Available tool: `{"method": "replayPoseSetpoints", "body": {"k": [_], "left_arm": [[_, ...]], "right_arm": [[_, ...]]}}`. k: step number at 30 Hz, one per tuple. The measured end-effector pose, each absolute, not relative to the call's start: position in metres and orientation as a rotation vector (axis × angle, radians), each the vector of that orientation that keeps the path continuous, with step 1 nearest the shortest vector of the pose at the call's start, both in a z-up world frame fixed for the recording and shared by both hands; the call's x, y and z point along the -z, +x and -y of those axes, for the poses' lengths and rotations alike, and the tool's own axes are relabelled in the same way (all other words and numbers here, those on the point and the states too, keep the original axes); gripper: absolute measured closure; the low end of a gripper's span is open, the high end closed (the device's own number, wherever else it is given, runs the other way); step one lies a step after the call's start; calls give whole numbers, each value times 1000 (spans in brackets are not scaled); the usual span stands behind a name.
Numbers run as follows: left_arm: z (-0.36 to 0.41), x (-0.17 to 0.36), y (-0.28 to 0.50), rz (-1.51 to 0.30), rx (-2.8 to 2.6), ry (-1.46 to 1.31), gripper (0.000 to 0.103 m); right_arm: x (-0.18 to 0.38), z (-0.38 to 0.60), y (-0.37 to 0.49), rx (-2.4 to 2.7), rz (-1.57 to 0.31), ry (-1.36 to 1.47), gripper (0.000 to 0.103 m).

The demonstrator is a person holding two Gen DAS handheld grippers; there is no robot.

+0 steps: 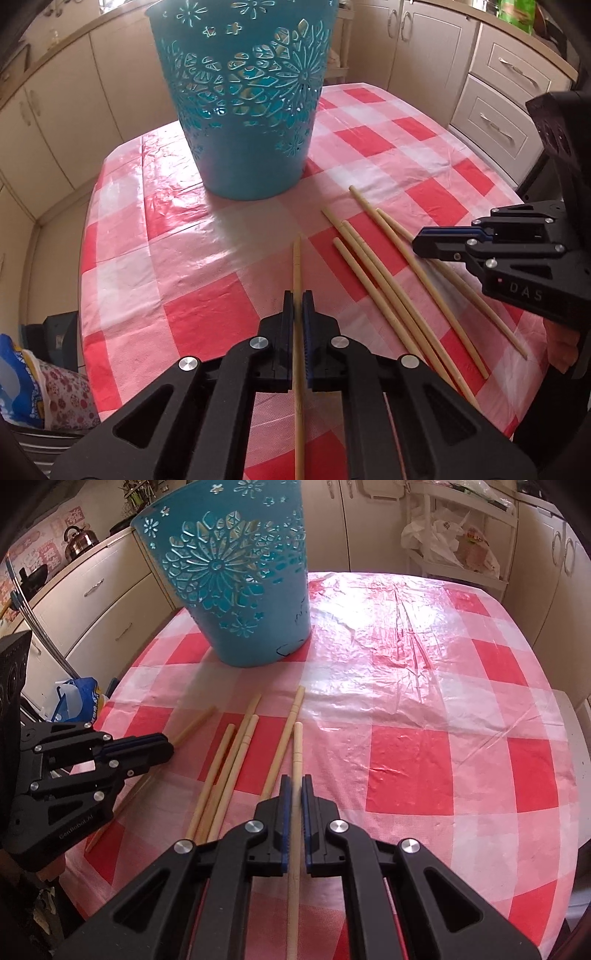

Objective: Organize utensils
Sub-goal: 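Close the left tool on a wooden stick while the right tool grasps another stick, then lift both held sticks up toward the teal bin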

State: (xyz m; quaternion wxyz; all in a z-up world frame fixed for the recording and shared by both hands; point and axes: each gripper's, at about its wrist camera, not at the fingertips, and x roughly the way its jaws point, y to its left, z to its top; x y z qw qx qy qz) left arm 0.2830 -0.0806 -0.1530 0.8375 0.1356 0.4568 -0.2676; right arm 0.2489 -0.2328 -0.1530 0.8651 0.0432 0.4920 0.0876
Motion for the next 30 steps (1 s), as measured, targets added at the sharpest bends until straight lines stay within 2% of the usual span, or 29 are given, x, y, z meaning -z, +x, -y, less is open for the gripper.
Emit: {"method": "replayPoseSetpoints", "body": {"k": [3,11,20,30], "left_arm": [[84,157,285,-977,539,319,95],[86,151,281,-959,514,304,98],[80,158,281,-992,445,267,95],[78,158,279,-970,444,252,97]], "right_arm": [[154,229,248,-182,-1025,52,96],[154,231,247,-182,-1024,56,97],[154,219,247,-181,-1032,-39,94],[155,233,243,-159,-1001,93,97]]}}
